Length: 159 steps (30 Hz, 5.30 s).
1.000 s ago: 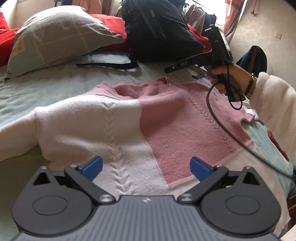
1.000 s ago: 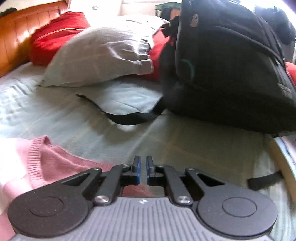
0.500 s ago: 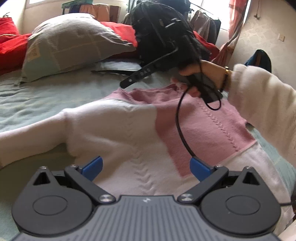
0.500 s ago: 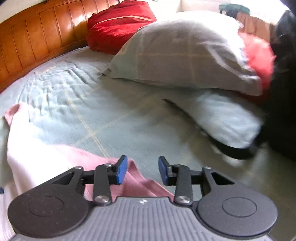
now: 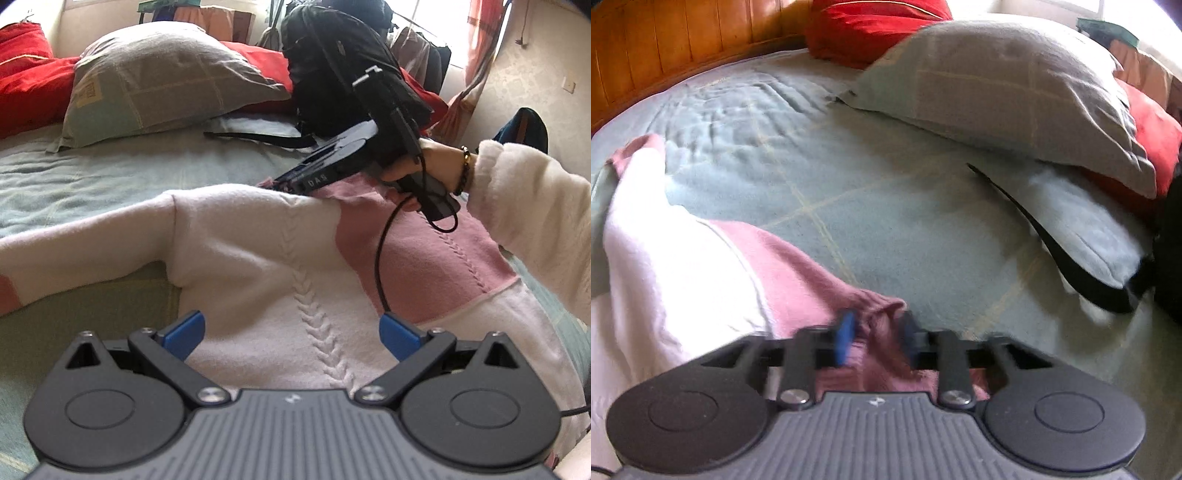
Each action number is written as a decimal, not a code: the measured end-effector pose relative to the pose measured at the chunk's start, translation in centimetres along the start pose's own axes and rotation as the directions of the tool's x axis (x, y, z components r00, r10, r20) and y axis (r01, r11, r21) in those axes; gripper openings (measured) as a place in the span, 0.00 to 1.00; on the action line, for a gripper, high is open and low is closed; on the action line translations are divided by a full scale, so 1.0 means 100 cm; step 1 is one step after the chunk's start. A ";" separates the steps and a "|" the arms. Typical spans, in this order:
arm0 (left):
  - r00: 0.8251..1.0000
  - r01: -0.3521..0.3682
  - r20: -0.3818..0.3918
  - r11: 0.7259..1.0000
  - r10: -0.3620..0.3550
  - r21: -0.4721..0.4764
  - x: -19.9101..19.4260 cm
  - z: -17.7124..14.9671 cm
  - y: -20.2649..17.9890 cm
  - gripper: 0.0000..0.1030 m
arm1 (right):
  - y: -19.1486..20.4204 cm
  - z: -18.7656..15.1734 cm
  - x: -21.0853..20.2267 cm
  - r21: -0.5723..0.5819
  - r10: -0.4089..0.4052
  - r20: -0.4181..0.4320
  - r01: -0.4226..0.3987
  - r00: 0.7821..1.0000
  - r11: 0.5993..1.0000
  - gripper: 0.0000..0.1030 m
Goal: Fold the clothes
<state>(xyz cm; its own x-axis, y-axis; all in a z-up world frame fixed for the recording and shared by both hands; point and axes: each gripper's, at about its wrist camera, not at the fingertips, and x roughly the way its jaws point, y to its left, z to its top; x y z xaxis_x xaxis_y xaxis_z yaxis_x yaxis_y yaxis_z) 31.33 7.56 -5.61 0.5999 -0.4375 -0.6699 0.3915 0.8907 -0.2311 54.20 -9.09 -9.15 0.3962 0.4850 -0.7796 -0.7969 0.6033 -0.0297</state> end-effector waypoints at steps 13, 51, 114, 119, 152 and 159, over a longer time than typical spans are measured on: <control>0.999 -0.028 0.020 0.998 0.030 -0.062 -0.010 -0.003 0.016 0.97 | -0.043 0.025 0.010 0.277 -0.141 0.073 0.115 0.987 0.954 0.09; 0.998 -0.044 -0.043 0.996 0.040 -0.081 0.121 0.066 -0.003 0.96 | -0.074 -0.139 -0.085 0.459 -0.519 -0.088 0.497 0.850 0.736 0.94; 0.997 -0.039 -0.079 0.984 0.025 -0.176 0.062 0.047 -0.011 0.99 | 0.051 -0.181 -0.168 0.556 -0.358 -0.167 0.388 0.919 0.735 1.00; 0.994 -0.087 -0.087 0.979 0.072 -0.187 0.084 0.051 -0.013 0.99 | 0.068 -0.207 -0.165 0.598 -0.404 -0.126 0.394 0.906 0.698 1.00; 0.974 -0.193 -0.159 0.960 0.163 -0.203 0.173 0.123 -0.027 0.99 | 0.081 -0.225 -0.172 0.625 -0.477 -0.010 0.378 0.879 0.683 1.00; 0.974 -0.165 -0.162 0.985 0.156 -0.042 0.099 0.098 -0.066 0.99 | 0.089 -0.234 -0.209 0.691 -0.387 0.015 0.270 0.922 0.670 1.00</control>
<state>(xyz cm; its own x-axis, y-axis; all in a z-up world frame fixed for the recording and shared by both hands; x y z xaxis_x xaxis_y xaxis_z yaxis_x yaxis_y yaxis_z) 41.56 -3.87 -3.80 0.5325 -0.2674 -0.8031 0.2581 0.9549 -0.1468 28.10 -28.68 -7.78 0.6809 0.2231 -0.6975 -0.1118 0.9730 0.2022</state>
